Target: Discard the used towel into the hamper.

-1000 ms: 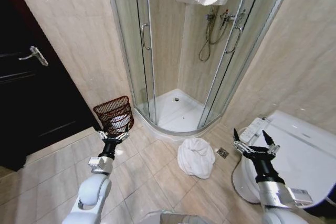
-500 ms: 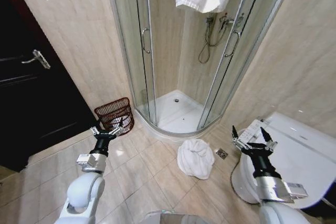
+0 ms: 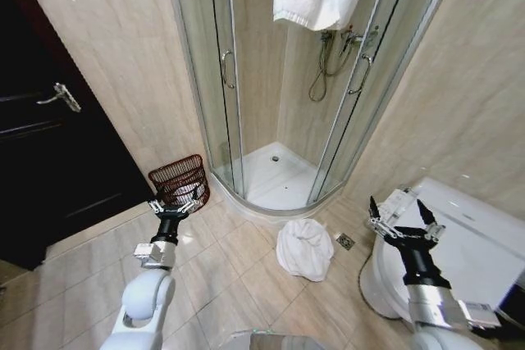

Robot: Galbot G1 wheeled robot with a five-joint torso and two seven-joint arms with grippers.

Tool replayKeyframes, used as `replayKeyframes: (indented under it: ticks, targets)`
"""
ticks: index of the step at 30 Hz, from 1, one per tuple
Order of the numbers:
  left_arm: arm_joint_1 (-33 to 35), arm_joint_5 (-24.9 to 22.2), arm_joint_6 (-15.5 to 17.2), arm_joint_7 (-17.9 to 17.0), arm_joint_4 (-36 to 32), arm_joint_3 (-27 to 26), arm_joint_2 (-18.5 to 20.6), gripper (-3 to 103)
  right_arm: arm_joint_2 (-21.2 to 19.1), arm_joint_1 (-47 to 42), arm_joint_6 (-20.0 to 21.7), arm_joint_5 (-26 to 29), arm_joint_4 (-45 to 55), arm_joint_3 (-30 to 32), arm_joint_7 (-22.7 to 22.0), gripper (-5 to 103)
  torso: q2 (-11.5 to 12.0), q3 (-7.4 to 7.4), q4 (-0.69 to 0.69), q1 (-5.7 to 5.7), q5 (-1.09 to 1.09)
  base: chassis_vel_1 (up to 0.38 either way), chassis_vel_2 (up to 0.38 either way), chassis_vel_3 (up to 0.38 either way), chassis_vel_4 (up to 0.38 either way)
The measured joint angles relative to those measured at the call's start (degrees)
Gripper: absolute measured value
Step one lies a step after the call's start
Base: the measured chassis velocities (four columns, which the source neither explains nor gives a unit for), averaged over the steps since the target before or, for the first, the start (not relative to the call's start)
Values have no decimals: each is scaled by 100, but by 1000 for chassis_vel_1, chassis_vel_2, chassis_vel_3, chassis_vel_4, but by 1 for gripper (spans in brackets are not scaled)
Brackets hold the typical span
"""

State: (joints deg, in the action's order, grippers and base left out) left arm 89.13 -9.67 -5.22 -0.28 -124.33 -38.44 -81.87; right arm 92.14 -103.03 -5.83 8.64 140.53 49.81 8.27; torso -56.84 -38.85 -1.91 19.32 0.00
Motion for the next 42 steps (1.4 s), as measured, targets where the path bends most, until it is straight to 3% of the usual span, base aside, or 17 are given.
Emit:
replayKeyframes:
  ticks: [16,22,28,42]
  targets:
    - [-351,-345,333,54,-109,-356,452,100,0,175,405,27,40,-189,1,100,-457,-256,1,202,-1,0,0,0,0]
    - [-366,-432,351,86,-137,-367,512,100,0,507,498,-391,-19,-340,-3,100,-634,-354,1,279,-1,0,0,0,0]
    - [-452,-495,334,105,54,-416,581,100,0,925,701,-475,-182,-439,-42,100,-796,-441,0,356,-1,0,0,0,0]
    - [-695,-314,211,205,507,-388,641,100,0,993,836,-529,-286,-500,-92,100,-1190,-658,1,532,-1,0,0,0,0]
